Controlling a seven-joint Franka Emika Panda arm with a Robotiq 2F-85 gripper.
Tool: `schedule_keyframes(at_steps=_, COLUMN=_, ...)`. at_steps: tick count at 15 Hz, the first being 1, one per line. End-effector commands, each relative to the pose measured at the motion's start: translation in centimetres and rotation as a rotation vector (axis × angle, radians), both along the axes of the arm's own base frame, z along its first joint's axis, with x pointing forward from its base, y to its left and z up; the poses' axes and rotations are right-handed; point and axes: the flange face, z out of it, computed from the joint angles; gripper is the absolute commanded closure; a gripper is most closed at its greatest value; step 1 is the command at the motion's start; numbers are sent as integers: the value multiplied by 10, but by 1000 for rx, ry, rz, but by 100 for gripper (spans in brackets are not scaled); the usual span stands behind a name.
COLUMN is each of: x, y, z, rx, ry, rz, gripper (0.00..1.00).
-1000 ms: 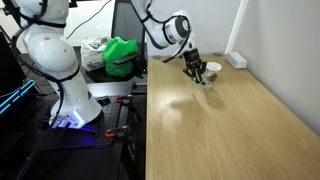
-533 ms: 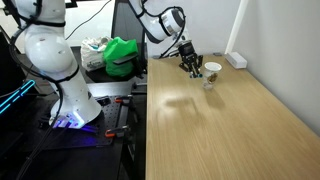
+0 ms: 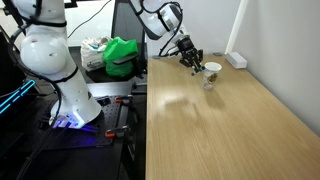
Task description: Put the green marker inside the white cup
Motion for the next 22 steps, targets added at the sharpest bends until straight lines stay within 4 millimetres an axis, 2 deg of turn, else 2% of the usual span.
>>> schedule_keyframes(at_steps=1, x=6, y=1, z=10, rx=-68, ry=-37, rz=8, gripper=95)
schedule_keyframes(at_steps=13, x=11, y=22, z=25, rx=-242, ry=-124, rz=85, gripper=95)
schedule_keyframes(at_steps=22, x=32, y=29, z=21, rx=-299, ry=-178, rz=195, gripper=95)
